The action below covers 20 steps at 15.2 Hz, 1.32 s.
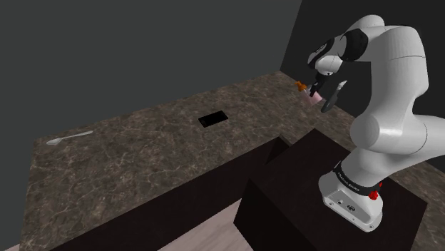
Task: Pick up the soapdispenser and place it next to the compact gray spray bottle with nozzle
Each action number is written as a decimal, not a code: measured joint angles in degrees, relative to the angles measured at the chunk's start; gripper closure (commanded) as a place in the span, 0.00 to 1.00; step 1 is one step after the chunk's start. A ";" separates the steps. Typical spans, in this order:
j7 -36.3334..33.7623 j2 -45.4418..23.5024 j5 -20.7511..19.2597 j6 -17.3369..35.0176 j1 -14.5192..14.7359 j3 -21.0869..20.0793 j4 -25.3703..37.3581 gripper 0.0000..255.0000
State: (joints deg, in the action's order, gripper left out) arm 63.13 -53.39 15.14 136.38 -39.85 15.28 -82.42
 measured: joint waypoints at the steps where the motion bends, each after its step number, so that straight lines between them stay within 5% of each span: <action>1: -0.01 -0.25 0.02 -0.07 -0.06 -0.04 0.37 1.00; 4: -0.01 -0.09 0.02 0.07 0.01 0.00 -0.04 1.00; 5: -0.03 -0.12 0.02 0.05 0.02 0.00 0.00 0.00; 20: -0.46 4.71 -0.98 -3.58 0.94 1.12 -2.44 0.00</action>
State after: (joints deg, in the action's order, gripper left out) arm 62.67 -48.69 14.16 132.80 -38.91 16.41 -84.86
